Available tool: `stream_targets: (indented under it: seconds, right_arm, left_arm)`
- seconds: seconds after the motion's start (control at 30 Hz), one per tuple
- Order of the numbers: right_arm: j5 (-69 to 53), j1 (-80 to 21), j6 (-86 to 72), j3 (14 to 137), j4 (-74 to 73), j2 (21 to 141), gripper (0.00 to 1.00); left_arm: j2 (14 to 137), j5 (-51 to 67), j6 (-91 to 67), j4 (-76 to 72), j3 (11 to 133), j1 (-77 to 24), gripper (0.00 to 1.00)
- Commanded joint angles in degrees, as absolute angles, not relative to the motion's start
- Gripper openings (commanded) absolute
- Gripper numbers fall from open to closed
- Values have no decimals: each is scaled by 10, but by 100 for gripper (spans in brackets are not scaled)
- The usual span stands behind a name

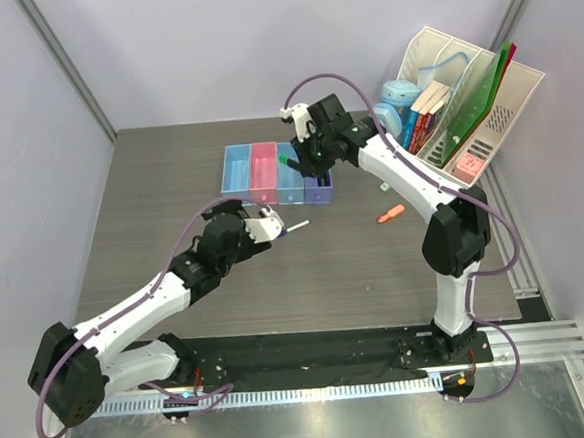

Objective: Sort the stationery into containers
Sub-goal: Pick up the pen from the center of the board, then place the pen in the storage box.

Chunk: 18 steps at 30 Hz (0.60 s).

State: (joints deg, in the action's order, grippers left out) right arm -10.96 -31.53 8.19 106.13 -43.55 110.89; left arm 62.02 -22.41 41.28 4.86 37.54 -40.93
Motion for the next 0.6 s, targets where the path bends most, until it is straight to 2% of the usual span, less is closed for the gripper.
stream_targets:
  seconds: [0.0,0.2,0.33,0.57]
  right_arm:
    - [91,-317,85,1021,-332,1047,1]
    - [241,-317,98,963,-256,1065,1]
    - [264,-317,94,941,-212,1089,1]
    - [264,-317,69,971,-196,1151,1]
  left_arm:
    - [675,-261,346,25,393,-359,100]
    - [735,-228,282,69,422,-302,100]
    - [733,-195,254,101,438,-281,100]
    - [706,-154,224,169,456,-229,100]
